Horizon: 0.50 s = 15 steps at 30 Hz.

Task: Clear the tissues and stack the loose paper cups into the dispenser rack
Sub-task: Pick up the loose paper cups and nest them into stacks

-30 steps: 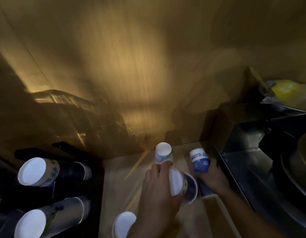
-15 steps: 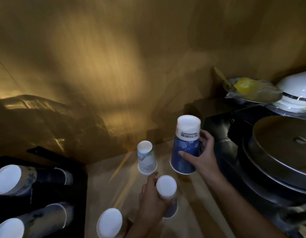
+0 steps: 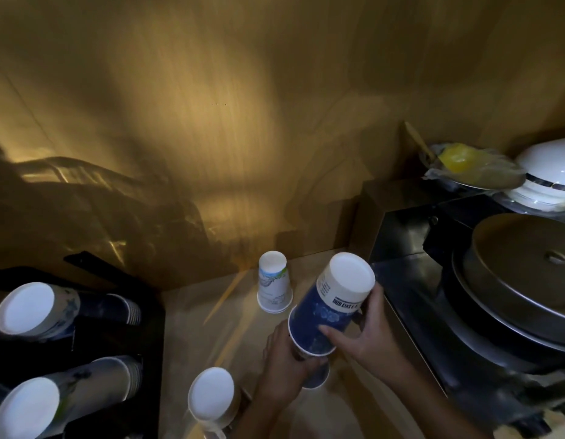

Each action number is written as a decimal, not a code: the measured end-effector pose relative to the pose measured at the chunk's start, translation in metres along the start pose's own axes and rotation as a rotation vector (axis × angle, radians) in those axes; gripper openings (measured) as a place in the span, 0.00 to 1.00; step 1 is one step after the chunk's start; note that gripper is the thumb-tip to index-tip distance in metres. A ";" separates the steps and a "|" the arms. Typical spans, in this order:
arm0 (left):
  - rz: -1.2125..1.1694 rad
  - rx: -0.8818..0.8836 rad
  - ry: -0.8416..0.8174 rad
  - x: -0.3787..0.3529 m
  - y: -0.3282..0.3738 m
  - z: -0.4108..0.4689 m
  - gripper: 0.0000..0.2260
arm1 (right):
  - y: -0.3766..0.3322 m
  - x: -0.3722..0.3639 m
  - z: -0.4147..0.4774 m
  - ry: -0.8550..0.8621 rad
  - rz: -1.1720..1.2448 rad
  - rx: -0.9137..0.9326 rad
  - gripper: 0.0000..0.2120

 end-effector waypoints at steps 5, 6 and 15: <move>0.102 0.070 -0.062 -0.011 -0.023 -0.002 0.29 | 0.038 -0.006 -0.007 -0.070 -0.111 -0.175 0.45; 0.132 0.081 -0.073 -0.013 -0.029 -0.003 0.27 | 0.047 -0.007 -0.009 -0.076 -0.124 -0.211 0.45; 0.284 0.126 -0.135 -0.023 -0.046 -0.005 0.35 | 0.103 -0.014 -0.026 -0.081 -0.123 -0.388 0.39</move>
Point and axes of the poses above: each hand's wrist, its own z-axis towards the middle knuckle, its own x-axis out of the back of the hand, y = z × x, the point moved 8 cm from there along z, towards the middle knuckle, and after that the axes turned 15 degrees about z, right-handed, at the moved point
